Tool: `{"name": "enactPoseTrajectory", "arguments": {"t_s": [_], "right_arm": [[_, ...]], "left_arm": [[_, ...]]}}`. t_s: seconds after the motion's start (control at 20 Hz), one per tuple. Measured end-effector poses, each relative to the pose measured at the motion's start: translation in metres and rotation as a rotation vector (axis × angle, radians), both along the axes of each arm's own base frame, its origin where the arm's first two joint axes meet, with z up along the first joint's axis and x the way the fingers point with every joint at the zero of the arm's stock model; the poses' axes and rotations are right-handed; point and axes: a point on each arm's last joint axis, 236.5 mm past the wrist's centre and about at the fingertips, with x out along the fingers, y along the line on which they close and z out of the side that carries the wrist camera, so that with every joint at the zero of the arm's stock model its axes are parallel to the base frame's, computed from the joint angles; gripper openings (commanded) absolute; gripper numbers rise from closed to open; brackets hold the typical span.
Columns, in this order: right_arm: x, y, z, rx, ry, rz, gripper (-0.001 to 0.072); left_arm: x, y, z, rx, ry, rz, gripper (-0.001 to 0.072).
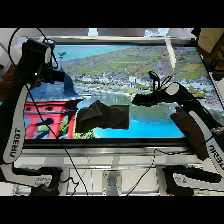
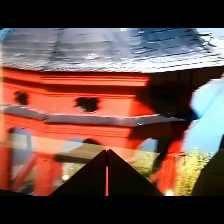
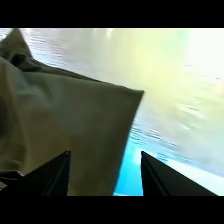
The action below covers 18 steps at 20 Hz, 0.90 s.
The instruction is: Fold the shirts.
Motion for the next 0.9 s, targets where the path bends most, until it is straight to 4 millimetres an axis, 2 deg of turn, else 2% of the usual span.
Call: {"name": "enactPoseTrajectory", "arguments": {"t_s": [0.2, 0.3, 0.4, 0.6, 0.8, 0.9], "right_arm": [[-0.007, -0.009, -0.023, -0.026, 0.077, 0.002, 0.0475], [-0.011, -0.007, -0.038, -0.019, 0.133, 0.002, 0.0475], [-0.018, -0.005, -0.053, -0.01, 0.195, 0.007, 0.0475], [-0.025, -0.003, -0.07, -0.005, 0.253, 0.016, 0.0475], [-0.026, 0.0, -0.073, 0.008, 0.262, 0.026, 0.0475], [-0.026, 0.005, -0.071, 0.033, 0.26, 0.03, 0.0475]], "left_arm": [[-0.017, -0.065, -0.013, -0.254, 0.093, -0.129, 0.001], [-0.034, -0.106, -0.013, -0.408, 0.159, -0.22, 0.0011], [-0.051, -0.134, -0.008, -0.52, 0.216, -0.289, 0.0011], [-0.085, -0.172, -0.009, -0.635, 0.334, -0.4, 0.0011], [-0.126, -0.2, -0.04, -0.66, 0.484, -0.49, 0.0011], [-0.135, -0.207, -0.054, -0.652, 0.51, -0.509, 0.0011]]}}
